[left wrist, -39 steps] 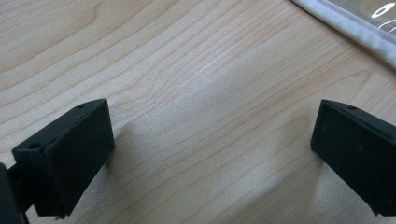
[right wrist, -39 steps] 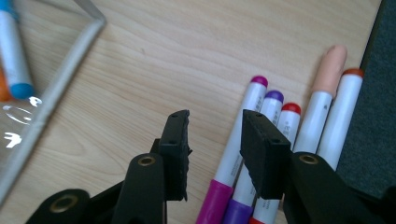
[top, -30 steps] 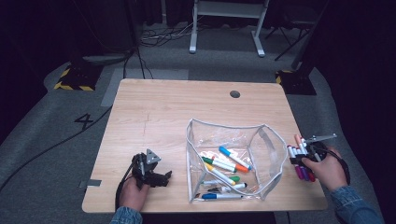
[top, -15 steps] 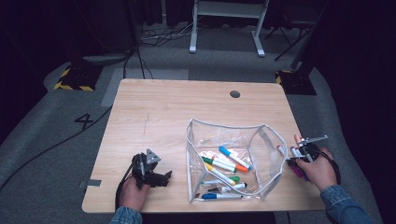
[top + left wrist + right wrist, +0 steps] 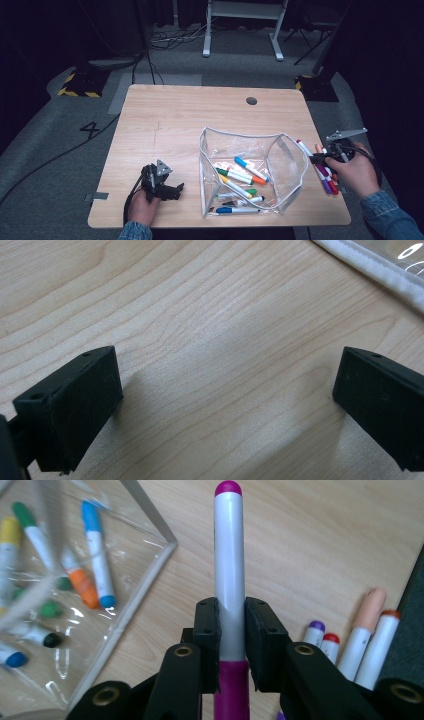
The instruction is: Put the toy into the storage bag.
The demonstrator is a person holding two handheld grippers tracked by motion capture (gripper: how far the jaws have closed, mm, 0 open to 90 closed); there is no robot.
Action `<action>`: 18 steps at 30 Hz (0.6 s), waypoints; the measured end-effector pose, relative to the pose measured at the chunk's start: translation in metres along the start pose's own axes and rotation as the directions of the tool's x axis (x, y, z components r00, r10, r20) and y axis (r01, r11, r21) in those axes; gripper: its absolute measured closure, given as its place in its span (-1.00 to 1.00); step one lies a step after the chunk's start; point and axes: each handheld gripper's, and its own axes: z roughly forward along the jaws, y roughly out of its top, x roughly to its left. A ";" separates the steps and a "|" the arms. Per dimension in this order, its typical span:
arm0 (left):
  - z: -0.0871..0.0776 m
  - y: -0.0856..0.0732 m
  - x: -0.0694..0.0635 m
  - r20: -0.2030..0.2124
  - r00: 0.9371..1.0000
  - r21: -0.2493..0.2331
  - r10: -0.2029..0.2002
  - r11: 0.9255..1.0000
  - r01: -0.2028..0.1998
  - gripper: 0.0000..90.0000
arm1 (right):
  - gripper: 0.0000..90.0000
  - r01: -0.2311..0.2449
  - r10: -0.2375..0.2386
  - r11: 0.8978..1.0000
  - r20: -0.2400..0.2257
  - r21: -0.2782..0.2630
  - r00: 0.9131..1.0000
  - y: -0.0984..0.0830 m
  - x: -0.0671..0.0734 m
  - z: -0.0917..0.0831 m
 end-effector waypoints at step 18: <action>0.000 0.000 0.000 0.000 1.000 0.001 0.001 1.000 -0.001 -1.00 | 0.71 0.311 -0.318 0.946 -0.070 -0.096 0.946 0.066 0.064 -0.073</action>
